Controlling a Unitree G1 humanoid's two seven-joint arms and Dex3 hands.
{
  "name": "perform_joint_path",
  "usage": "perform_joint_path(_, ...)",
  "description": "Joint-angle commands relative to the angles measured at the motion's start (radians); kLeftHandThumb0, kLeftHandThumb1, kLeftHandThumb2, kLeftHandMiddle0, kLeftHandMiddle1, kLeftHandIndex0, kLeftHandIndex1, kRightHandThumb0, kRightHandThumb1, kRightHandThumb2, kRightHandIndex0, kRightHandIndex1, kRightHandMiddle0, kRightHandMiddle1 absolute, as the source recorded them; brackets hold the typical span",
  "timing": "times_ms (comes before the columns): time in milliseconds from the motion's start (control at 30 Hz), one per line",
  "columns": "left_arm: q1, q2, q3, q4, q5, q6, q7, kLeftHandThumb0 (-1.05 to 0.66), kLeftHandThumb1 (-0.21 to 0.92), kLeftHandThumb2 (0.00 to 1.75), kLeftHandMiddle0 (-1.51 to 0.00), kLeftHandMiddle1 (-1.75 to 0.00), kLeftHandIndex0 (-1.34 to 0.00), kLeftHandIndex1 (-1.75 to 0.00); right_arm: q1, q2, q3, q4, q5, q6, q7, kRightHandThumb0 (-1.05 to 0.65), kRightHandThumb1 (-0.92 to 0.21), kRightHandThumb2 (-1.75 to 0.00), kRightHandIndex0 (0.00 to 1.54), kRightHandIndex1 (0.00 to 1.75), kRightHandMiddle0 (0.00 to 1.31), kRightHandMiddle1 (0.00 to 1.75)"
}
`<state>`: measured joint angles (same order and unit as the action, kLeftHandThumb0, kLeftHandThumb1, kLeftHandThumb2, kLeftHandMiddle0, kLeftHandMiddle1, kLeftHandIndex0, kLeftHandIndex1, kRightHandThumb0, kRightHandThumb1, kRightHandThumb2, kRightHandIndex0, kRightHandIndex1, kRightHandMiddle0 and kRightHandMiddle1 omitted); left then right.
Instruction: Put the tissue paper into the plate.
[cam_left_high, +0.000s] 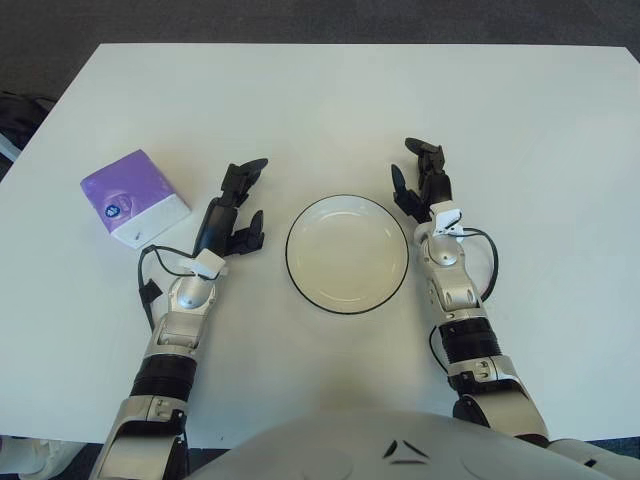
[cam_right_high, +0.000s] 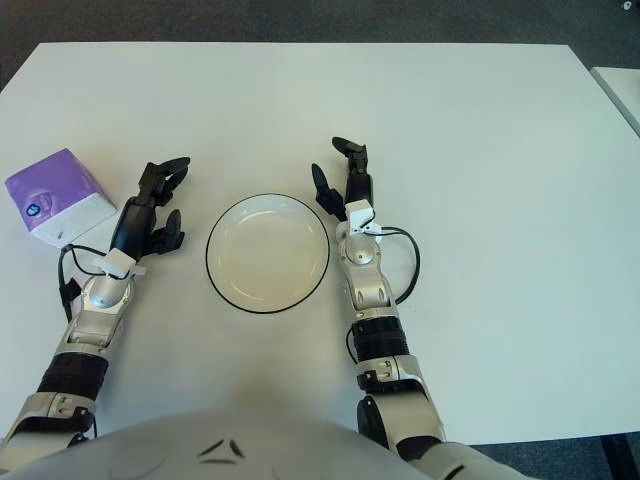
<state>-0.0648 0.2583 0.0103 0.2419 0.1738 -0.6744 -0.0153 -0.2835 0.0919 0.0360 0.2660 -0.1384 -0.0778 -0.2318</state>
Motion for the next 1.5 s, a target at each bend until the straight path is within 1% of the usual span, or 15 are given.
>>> perform_joint_path(0, 0.031, 0.012, -0.015, -0.008, 0.022, -0.037, -0.012, -0.70, 0.92, 0.93, -0.42, -0.02, 0.00, -0.91, 0.054, 0.006, -0.001, 0.070, 0.005, 0.062, 0.005, -0.74, -0.92, -0.48, 0.39, 0.16, 0.00, 0.89)
perform_joint_path(200, 0.041, 0.015, -0.027, -0.031, 0.017, -0.072, -0.027, -0.70, 0.92, 0.92, -0.43, -0.02, 0.00, -0.91, 0.050, 0.007, -0.002, 0.079, 0.007, 0.061, 0.004, -0.74, -0.92, -0.47, 0.39, 0.16, 0.00, 0.90)
perform_joint_path(300, 0.038, 0.017, -0.041, -0.045, -0.007, -0.121, -0.049, -0.69, 0.92, 0.91, -0.43, -0.02, 0.00, -0.91, 0.046, 0.007, -0.004, 0.089, 0.010, 0.058, 0.005, -0.74, -0.92, -0.46, 0.39, 0.16, 0.00, 0.90)
perform_joint_path(367, 0.036, 0.018, -0.044, -0.062, -0.032, -0.151, -0.063, -0.65, 0.92, 0.88, -0.42, -0.01, 0.00, -0.91, 0.041, 0.008, -0.006, 0.099, 0.011, 0.055, 0.004, -0.74, -0.92, -0.45, 0.39, 0.16, 0.00, 0.91)
perform_joint_path(500, 0.027, 0.039, -0.014, -0.096, -0.028, -0.146, -0.067, -0.60, 0.92, 0.83, -0.40, 0.00, 0.00, -0.89, 0.034, 0.008, -0.008, 0.116, 0.010, 0.048, 0.002, -0.74, -0.92, -0.44, 0.39, 0.16, 0.00, 0.90)
perform_joint_path(567, -0.013, 0.066, 0.018, -0.095, -0.015, -0.134, -0.063, -0.59, 0.92, 0.82, -0.40, 0.00, 0.00, -0.88, 0.031, 0.009, -0.009, 0.122, 0.010, 0.047, 0.002, -0.74, -0.92, -0.44, 0.39, 0.16, 0.00, 0.89)
perform_joint_path(667, -0.069, 0.104, 0.077, -0.110, 0.049, -0.118, -0.026, -0.58, 0.92, 0.78, -0.40, 0.00, 0.00, -0.86, 0.026, 0.010, -0.012, 0.134, 0.013, 0.042, 0.002, -0.73, -0.92, -0.45, 0.38, 0.15, 0.00, 0.87)
perform_joint_path(767, -0.076, 0.105, 0.110, -0.124, 0.116, -0.113, 0.018, -0.58, 0.92, 0.75, -0.40, 0.00, 0.00, -0.85, 0.023, 0.011, -0.015, 0.142, 0.017, 0.037, 0.003, -0.73, -0.92, -0.45, 0.38, 0.15, 0.00, 0.86)
perform_joint_path(900, -0.076, 0.132, 0.160, -0.164, 0.202, -0.096, 0.073, -0.59, 0.92, 0.72, -0.40, 0.00, 0.00, -0.85, 0.018, 0.010, -0.021, 0.157, 0.023, 0.028, 0.005, -0.72, -0.92, -0.45, 0.38, 0.15, 0.00, 0.86)
perform_joint_path(1000, -0.066, 0.173, 0.218, -0.233, 0.265, -0.054, 0.095, -0.61, 0.92, 0.71, -0.39, 0.00, 0.00, -0.86, 0.014, 0.010, -0.024, 0.171, 0.026, 0.022, 0.006, -0.73, -0.92, -0.45, 0.38, 0.15, 0.00, 0.87)
perform_joint_path(1100, -0.056, 0.186, 0.244, -0.279, 0.313, -0.010, 0.109, -0.63, 0.92, 0.70, -0.38, 0.00, 0.00, -0.87, 0.010, 0.009, -0.026, 0.182, 0.027, 0.016, 0.007, -0.74, -0.92, -0.46, 0.39, 0.15, 0.00, 0.88)
perform_joint_path(1200, -0.031, 0.208, 0.287, -0.363, 0.403, 0.083, 0.110, -0.66, 0.92, 0.71, -0.39, 0.00, 0.00, -0.88, 0.005, 0.010, -0.028, 0.196, 0.026, 0.008, 0.006, -0.74, -0.92, -0.46, 0.39, 0.15, 0.00, 0.89)
perform_joint_path(1267, -0.021, 0.211, 0.305, -0.425, 0.495, 0.164, 0.116, -0.68, 0.92, 0.73, -0.39, 0.00, 0.00, -0.89, 0.002, 0.010, -0.028, 0.208, 0.026, 0.002, 0.005, -0.74, -0.92, -0.47, 0.39, 0.15, 0.00, 0.89)
perform_joint_path(1333, -0.022, 0.210, 0.311, -0.479, 0.589, 0.245, 0.122, -0.69, 0.92, 0.77, -0.39, -0.01, 0.00, -0.90, -0.002, 0.009, -0.029, 0.220, 0.025, -0.003, 0.005, -0.74, -0.92, -0.47, 0.39, 0.15, 0.00, 0.89)
perform_joint_path(1467, -0.033, 0.219, 0.294, -0.533, 0.683, 0.350, 0.106, -0.71, 0.92, 0.83, -0.40, -0.01, 0.00, -0.90, -0.007, 0.009, -0.031, 0.234, 0.024, -0.010, 0.005, -0.74, -0.92, -0.47, 0.39, 0.14, 0.00, 0.89)
